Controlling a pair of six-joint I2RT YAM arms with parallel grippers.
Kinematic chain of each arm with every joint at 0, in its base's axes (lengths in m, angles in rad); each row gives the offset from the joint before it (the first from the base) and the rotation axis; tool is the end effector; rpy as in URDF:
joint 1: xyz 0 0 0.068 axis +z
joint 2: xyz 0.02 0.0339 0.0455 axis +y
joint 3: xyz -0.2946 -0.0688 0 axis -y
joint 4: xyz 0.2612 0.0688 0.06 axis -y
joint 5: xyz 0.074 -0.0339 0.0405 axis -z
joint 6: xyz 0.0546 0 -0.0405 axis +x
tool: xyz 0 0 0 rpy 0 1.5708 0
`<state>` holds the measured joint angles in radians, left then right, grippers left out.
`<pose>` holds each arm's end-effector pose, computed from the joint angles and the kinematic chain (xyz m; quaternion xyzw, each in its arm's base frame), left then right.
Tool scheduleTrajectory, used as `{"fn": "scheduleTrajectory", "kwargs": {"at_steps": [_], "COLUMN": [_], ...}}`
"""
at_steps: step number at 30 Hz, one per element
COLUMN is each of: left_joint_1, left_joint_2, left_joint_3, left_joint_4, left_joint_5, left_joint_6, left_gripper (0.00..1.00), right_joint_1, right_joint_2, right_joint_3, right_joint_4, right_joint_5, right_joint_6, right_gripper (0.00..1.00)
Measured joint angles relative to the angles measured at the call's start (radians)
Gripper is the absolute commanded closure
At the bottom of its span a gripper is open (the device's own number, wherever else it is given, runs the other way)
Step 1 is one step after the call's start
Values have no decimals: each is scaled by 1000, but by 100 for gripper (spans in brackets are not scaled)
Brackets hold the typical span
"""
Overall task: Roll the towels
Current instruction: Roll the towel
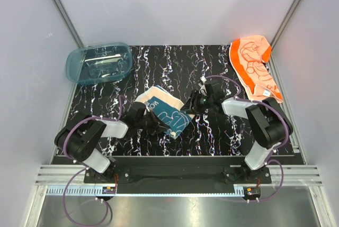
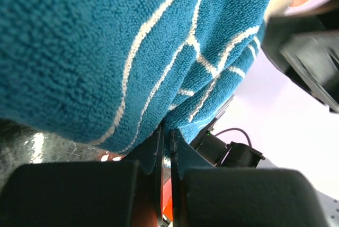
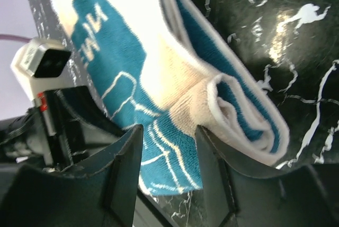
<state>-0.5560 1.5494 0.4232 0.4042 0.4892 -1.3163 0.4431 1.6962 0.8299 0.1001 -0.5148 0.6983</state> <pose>0.2174 -0.1653 0.1173 -0.2355 0.8580 -0.4526 0.0592 0.3131 0.1783 0.1614 0.0144 0.8953 0.4017 0.1921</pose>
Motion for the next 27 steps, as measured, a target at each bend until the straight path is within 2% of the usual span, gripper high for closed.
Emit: {"fn": "scheduleTrajectory", "kwargs": {"at_steps": [4,5,9,13,16,19,22,27], "left_joint_1": [0,0,-6,-73,-206,-349,-441,-494], "left_joint_2": [-8,-20,-115,-192,-232,-250,-232,-76], "left_joint_3": [16,26,100,251,375,480,546,613], "left_joint_4": [-50,-84,-313,-575,-708,-764,-784,-784], "left_joint_5": [-6,-16,-110,-298,-461,-584,-644,-656], "left_joint_6": [52,75,218,409,568,727,862,1030], "left_gripper": [75,66,53,48,45,43,40,31], "right_joint_1": [0,0,2,3,8,14,17,21], "right_joint_2": [53,55,55,56,56,56,56,56], "right_joint_3": [0,1,5,21,29,34,39,50], "right_joint_4": [37,40,35,13,-1,-11,-19,-41], "right_joint_5": [8,10,33,50,56,63,69,79], "right_joint_6": [24,29,34,31,26,16,12,4], "right_gripper": [48,48,48,47,47,47,47,46]}}
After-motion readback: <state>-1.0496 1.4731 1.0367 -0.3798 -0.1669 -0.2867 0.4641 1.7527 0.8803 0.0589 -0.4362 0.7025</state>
